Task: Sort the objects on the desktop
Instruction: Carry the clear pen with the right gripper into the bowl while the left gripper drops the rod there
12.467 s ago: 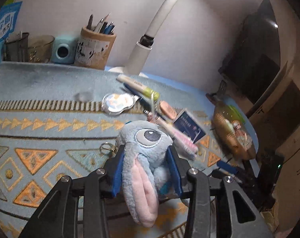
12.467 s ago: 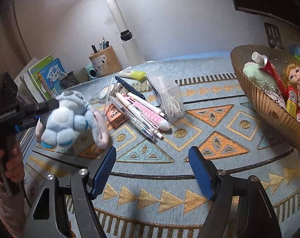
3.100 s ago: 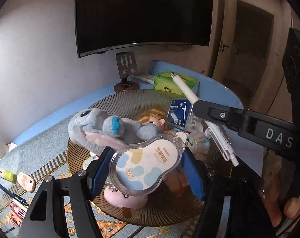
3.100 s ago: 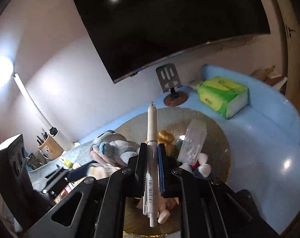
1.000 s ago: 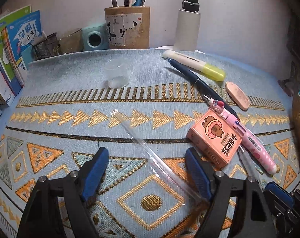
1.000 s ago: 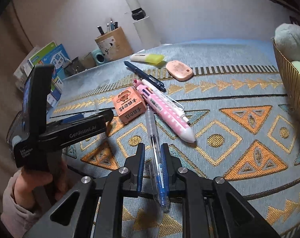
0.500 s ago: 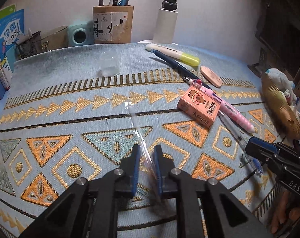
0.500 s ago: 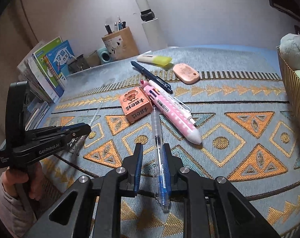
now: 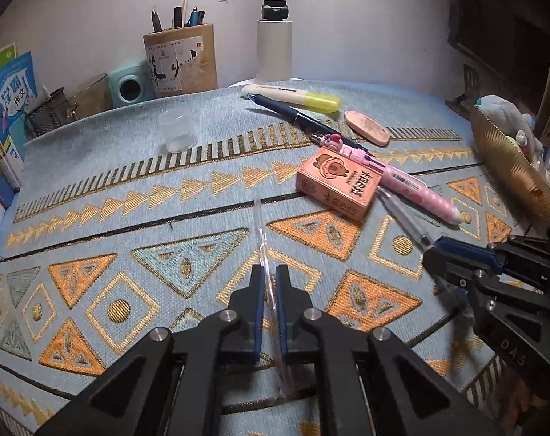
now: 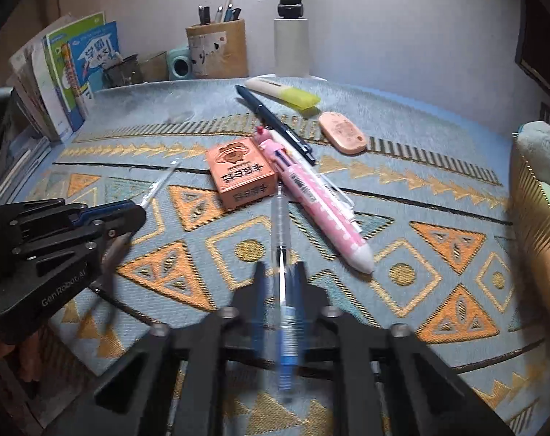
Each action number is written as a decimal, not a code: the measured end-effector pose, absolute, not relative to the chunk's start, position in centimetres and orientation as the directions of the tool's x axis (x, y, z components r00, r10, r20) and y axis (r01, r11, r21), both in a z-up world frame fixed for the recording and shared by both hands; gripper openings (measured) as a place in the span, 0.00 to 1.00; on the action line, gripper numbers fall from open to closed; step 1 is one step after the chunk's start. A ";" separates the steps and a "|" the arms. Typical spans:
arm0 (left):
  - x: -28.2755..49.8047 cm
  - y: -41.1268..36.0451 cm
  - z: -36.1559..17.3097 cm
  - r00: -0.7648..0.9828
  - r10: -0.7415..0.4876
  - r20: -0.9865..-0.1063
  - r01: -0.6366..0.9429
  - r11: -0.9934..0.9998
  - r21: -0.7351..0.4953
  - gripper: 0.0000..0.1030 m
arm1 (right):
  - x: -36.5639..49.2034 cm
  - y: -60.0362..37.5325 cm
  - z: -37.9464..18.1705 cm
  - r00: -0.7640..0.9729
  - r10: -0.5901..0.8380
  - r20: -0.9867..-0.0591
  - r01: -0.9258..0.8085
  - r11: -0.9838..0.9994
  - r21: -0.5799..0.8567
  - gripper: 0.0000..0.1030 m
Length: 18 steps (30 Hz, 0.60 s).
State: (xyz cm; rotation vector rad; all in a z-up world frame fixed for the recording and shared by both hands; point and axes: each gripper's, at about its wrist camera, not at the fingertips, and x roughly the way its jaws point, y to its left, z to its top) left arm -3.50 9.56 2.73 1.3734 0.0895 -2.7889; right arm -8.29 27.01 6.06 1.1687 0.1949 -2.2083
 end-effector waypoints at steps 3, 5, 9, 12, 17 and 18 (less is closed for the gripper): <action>-2.1 9.1 3.1 -0.619 0.140 -0.773 0.007 -0.983 -0.183 0.02 | -8.5 29.7 5.9 -0.233 -0.654 -0.719 0.542 -0.702 0.462 0.11; -1.2 9.3 3.6 -0.628 0.200 -0.752 -0.018 -0.970 -0.243 0.02 | -8.2 31.7 5.8 -0.181 -0.734 -0.655 0.495 -0.643 0.584 0.11; -0.1 9.9 4.6 -0.637 0.255 -0.728 -0.049 -0.955 -0.291 0.02 | -7.4 35.3 6.0 -0.186 -0.780 -0.597 0.424 -0.612 0.667 0.11; 0.1 10.8 5.4 -0.642 0.281 -0.713 -0.080 -0.950 -0.302 0.02 | -6.9 37.5 7.0 -0.224 -0.785 -0.578 0.402 -0.615 0.679 0.11; -0.1 13.2 7.4 -0.654 0.339 -0.676 -0.146 -0.934 -0.326 0.02 | -5.9 41.5 10.1 -0.330 -0.768 -0.549 0.398 -0.641 0.656 0.11; -0.3 13.9 8.1 -0.660 0.350 -0.665 -0.166 -0.931 -0.325 0.02 | -5.9 42.4 10.9 -0.365 -0.757 -0.542 0.395 -0.653 0.646 0.11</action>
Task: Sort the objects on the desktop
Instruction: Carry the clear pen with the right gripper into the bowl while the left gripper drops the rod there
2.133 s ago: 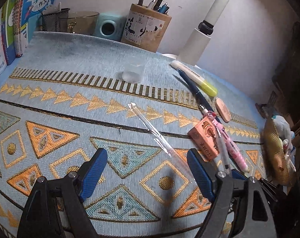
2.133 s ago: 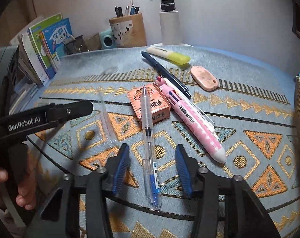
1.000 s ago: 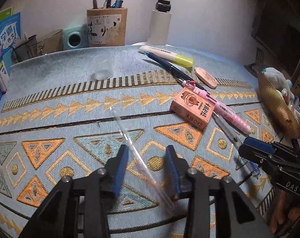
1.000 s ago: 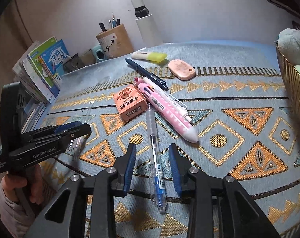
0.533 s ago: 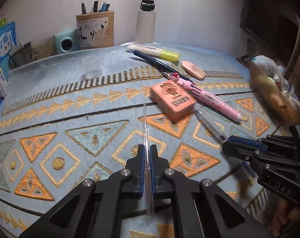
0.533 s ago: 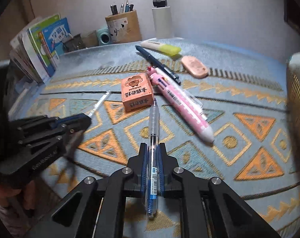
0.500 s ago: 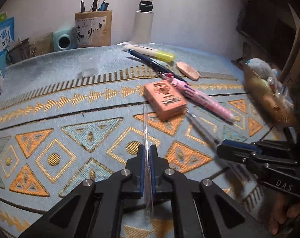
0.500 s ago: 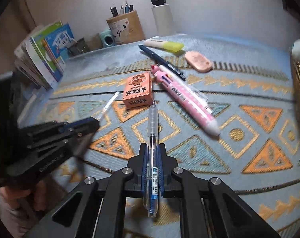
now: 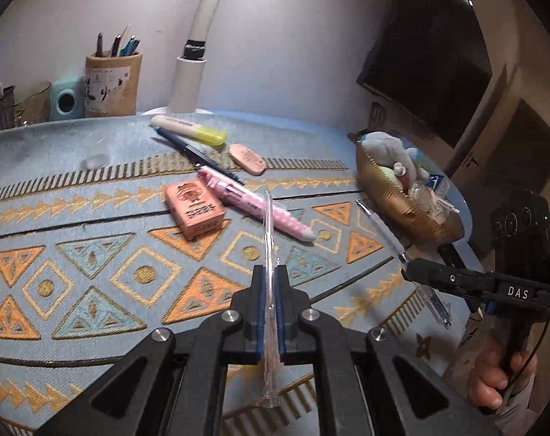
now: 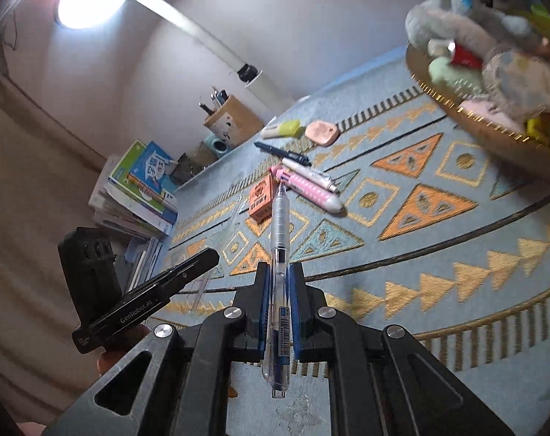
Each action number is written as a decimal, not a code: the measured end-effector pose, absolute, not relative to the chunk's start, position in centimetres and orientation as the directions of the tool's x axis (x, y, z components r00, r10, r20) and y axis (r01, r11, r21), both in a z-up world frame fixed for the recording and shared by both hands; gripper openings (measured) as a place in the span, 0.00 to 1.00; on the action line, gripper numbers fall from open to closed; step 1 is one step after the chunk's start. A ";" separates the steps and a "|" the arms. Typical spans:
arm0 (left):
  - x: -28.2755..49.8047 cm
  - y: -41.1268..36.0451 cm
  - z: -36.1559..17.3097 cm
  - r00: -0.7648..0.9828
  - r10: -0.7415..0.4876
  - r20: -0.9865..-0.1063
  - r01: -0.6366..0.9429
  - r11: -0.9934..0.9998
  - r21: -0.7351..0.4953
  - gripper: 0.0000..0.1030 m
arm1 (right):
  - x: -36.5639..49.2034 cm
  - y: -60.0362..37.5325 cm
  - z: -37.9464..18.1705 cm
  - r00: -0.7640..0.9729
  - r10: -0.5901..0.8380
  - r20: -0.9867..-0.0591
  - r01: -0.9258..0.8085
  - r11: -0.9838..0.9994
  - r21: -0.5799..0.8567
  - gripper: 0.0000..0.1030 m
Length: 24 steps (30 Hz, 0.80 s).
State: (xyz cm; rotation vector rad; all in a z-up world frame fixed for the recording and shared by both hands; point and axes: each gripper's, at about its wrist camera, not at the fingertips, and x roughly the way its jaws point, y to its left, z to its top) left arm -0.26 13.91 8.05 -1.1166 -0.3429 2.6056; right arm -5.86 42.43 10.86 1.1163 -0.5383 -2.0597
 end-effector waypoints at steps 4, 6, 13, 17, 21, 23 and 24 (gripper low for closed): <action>-1.2 17.5 11.0 -0.674 0.406 -0.617 -0.259 -0.912 -0.318 0.02 | -5.6 46.4 14.1 -0.512 -0.686 -0.518 0.378 -0.721 0.581 0.11; -2.2 19.8 12.4 -0.672 0.431 -0.602 -0.307 -0.902 -0.303 0.02 | -5.6 48.6 15.3 -0.581 -0.645 -0.496 0.350 -0.748 0.564 0.11; -7.3 28.1 16.0 -0.645 0.515 -0.565 -0.446 -0.853 -0.269 0.02 | -8.1 54.6 18.3 -0.753 -0.474 -0.456 0.228 -0.839 0.495 0.11; -11.4 32.3 15.9 -0.611 0.550 -0.569 -0.482 -0.829 -0.284 0.02 | -11.1 57.2 18.0 -0.786 -0.409 -0.464 0.159 -0.859 0.488 0.11; -14.4 35.8 15.4 -0.608 0.531 -0.590 -0.484 -0.837 -0.255 0.02 | -13.3 58.1 16.9 -0.776 -0.408 -0.481 0.136 -0.853 0.504 0.11; -15.2 37.3 15.4 -0.622 0.502 -0.601 -0.482 -0.851 -0.212 0.02 | -14.1 58.1 16.5 -0.774 -0.402 -0.489 0.131 -0.858 0.497 0.11; -15.6 37.8 15.3 -0.619 0.506 -0.601 -0.489 -0.847 -0.210 0.02 | -14.4 58.2 16.4 -0.778 -0.391 -0.493 0.125 -0.864 0.488 0.11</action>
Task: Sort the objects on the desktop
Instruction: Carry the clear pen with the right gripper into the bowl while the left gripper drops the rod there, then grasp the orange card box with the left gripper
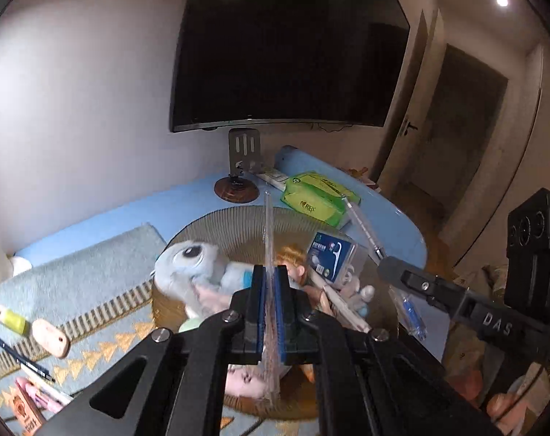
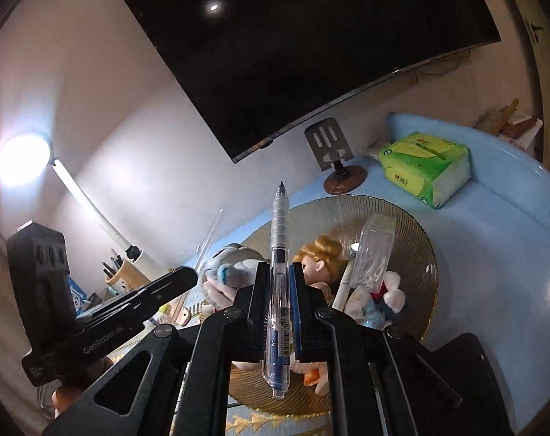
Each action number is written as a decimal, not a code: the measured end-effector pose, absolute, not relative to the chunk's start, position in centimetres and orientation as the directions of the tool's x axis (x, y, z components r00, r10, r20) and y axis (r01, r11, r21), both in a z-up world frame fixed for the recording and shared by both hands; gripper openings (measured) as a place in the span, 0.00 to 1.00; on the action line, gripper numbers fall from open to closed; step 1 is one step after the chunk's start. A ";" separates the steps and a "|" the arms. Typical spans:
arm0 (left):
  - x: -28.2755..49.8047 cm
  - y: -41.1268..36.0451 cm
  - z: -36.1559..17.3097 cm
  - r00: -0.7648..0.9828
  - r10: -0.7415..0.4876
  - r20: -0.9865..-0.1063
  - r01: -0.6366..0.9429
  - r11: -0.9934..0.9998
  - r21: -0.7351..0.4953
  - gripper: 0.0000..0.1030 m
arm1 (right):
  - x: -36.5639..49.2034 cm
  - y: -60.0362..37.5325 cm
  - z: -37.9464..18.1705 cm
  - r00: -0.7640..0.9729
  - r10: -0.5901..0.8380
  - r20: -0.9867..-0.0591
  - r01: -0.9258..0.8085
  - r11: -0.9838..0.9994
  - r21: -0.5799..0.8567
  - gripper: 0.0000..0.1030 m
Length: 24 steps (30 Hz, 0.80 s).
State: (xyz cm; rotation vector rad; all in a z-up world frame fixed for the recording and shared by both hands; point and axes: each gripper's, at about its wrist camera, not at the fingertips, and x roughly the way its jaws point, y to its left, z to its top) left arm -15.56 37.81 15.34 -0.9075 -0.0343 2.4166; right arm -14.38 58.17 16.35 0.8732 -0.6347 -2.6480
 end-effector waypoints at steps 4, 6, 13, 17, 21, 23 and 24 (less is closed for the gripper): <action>-17.6 39.5 14.6 -0.607 0.495 -0.621 -0.489 -0.849 -0.199 0.02 | -15.8 58.1 15.6 -0.784 -0.334 -0.523 0.088 -0.894 0.439 0.11; -18.3 40.0 13.7 -0.592 0.500 -0.632 -0.496 -0.844 -0.204 0.02 | -16.4 57.8 15.2 -0.797 -0.292 -0.529 0.071 -0.915 0.398 0.12; -16.8 36.8 12.9 -0.591 0.561 -0.579 -0.476 -0.823 -0.311 0.41 | -14.7 58.7 14.8 -0.796 -0.330 -0.507 0.095 -0.896 0.434 0.33; -14.3 32.8 13.8 -0.649 0.531 -0.544 -0.421 -0.847 -0.325 0.51 | -12.1 58.1 15.4 -0.800 -0.347 -0.489 0.114 -0.889 0.443 0.37; -11.7 29.0 13.3 -0.666 0.497 -0.556 -0.372 -0.868 -0.329 0.51 | -9.6 55.7 16.0 -0.791 -0.395 -0.468 0.176 -0.879 0.444 0.45; -10.0 26.8 12.5 -0.677 0.457 -0.576 -0.332 -0.889 -0.316 0.51 | -8.3 53.9 16.5 -0.782 -0.422 -0.459 0.224 -0.878 0.424 0.66; -9.1 25.5 12.2 -0.686 0.435 -0.584 -0.308 -0.900 -0.309 0.51 | -7.6 52.9 16.8 -0.778 -0.438 -0.450 0.253 -0.875 0.413 0.70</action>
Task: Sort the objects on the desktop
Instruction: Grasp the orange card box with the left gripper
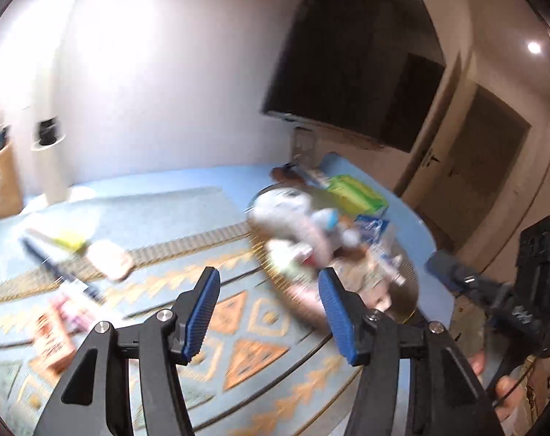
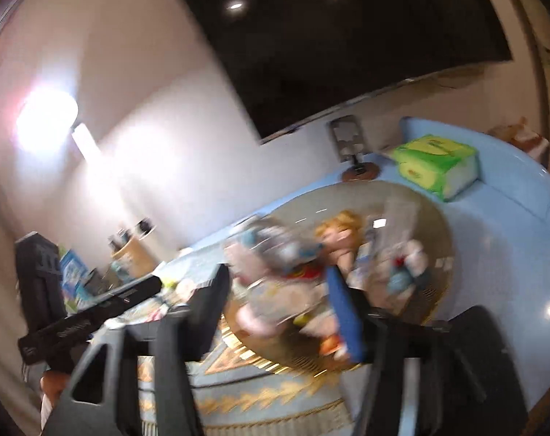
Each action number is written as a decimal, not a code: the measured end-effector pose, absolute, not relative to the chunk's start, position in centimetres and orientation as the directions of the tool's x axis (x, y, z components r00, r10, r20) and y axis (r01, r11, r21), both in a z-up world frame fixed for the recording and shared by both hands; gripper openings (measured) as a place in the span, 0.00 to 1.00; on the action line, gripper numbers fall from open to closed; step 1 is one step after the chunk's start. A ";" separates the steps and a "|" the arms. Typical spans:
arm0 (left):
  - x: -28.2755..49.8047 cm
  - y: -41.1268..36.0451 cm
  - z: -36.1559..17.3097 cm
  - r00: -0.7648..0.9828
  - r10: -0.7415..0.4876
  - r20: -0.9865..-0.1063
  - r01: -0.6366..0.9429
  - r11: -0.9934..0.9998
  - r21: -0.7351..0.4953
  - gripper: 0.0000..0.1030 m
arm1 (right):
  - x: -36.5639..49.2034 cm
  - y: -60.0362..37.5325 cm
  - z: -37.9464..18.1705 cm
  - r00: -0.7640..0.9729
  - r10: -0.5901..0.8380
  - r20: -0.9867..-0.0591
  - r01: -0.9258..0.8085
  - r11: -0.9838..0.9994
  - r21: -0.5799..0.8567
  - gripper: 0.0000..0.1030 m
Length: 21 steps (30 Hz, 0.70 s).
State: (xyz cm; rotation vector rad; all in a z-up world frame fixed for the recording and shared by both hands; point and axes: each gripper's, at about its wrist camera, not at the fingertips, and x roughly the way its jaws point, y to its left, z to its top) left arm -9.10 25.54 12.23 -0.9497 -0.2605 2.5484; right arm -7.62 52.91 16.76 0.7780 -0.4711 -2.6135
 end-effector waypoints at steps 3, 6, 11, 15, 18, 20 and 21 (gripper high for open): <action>-7.0 21.0 11.0 -0.719 0.336 -0.608 -0.202 -0.939 -0.279 0.58 | -6.0 49.0 17.2 -0.746 -0.501 -0.438 0.361 -0.858 0.365 0.78; -5.6 15.1 9.9 -0.745 0.194 -0.639 -0.043 -0.969 -0.243 0.61 | -5.6 44.0 16.2 -0.703 -0.529 -0.475 0.429 -0.849 0.310 0.87; -5.8 7.9 8.1 -0.698 0.098 -0.709 0.106 -0.966 -0.237 0.61 | -7.6 36.6 12.2 -0.616 -0.553 -0.561 0.494 -0.826 0.271 0.89; -8.2 8.3 5.7 -0.607 0.104 -0.788 0.074 -0.980 -0.187 0.61 | -9.5 34.8 9.8 -0.604 -0.522 -0.603 0.470 -0.844 0.259 0.89; -10.0 9.6 5.0 -0.601 0.132 -0.788 0.046 -0.979 -0.199 0.61 | -10.3 36.2 8.5 -0.584 -0.530 -0.616 0.428 -0.845 0.321 0.89; -11.1 10.3 4.4 -0.590 0.102 -0.801 0.069 -0.982 -0.177 0.61 | -10.6 37.5 8.5 -0.576 -0.573 -0.583 0.420 -0.819 0.391 0.89; -11.5 10.6 4.1 -0.579 0.084 -0.811 0.084 -0.983 -0.163 0.61 | -10.6 38.0 8.6 -0.578 -0.586 -0.567 0.418 -0.810 0.411 0.89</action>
